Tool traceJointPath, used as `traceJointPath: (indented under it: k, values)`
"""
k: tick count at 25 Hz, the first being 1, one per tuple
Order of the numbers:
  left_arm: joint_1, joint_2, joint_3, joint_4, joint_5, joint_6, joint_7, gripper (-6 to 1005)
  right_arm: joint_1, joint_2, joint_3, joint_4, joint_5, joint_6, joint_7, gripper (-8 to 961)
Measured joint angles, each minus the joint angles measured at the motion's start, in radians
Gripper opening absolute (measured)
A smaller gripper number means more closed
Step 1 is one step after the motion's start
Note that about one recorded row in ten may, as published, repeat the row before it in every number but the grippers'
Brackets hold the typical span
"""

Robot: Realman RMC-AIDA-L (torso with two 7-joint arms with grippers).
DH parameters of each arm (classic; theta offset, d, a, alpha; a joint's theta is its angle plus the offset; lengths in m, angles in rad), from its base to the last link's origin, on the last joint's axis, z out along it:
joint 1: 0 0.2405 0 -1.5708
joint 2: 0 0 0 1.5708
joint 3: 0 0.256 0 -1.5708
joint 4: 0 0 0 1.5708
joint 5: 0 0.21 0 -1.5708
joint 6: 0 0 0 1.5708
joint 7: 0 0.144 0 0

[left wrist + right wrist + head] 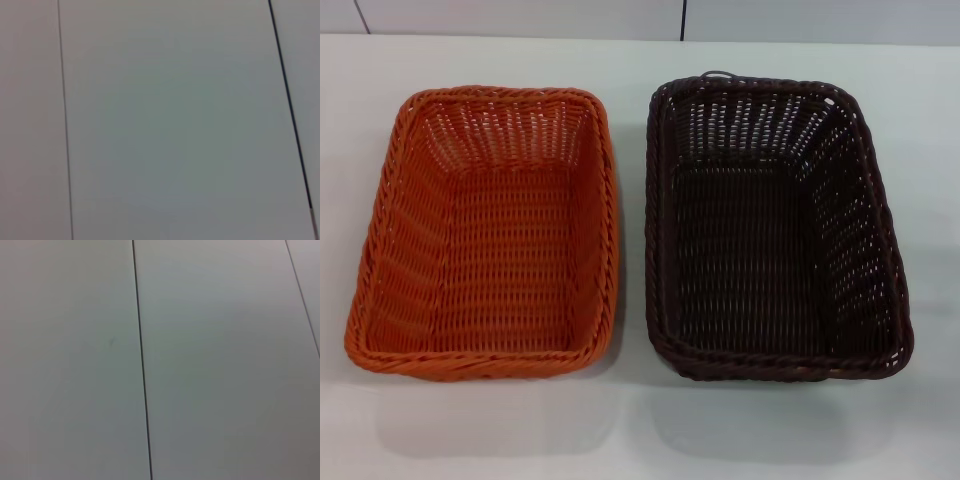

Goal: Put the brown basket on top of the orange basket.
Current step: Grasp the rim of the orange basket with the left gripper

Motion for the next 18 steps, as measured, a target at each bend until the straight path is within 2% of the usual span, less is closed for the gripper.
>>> traceJointPath:
  k: [11,14,16,17,18]
  values:
    - [0.001,0.002,0.058,0.012,0.001,-0.016,0.001,841,-0.005,0.000,-0.024,-0.011,0.001,0.000,0.000,788]
    - [0.003,0.010,0.058,0.077,0.001,-0.111,0.001,840,-0.003,-0.001,-0.029,-0.019,0.002,0.001,0.000,788]
    - [0.029,0.021,0.057,0.211,0.004,-0.270,0.002,839,0.000,-0.002,-0.030,-0.024,0.002,0.001,0.000,788]
    - [0.060,0.034,0.058,0.342,0.016,-0.413,0.008,839,0.003,-0.003,-0.032,-0.029,0.002,0.001,0.000,788]
    - [0.068,0.036,0.058,0.379,0.021,-0.447,0.009,838,0.003,-0.003,-0.032,-0.029,0.002,0.001,0.000,788]
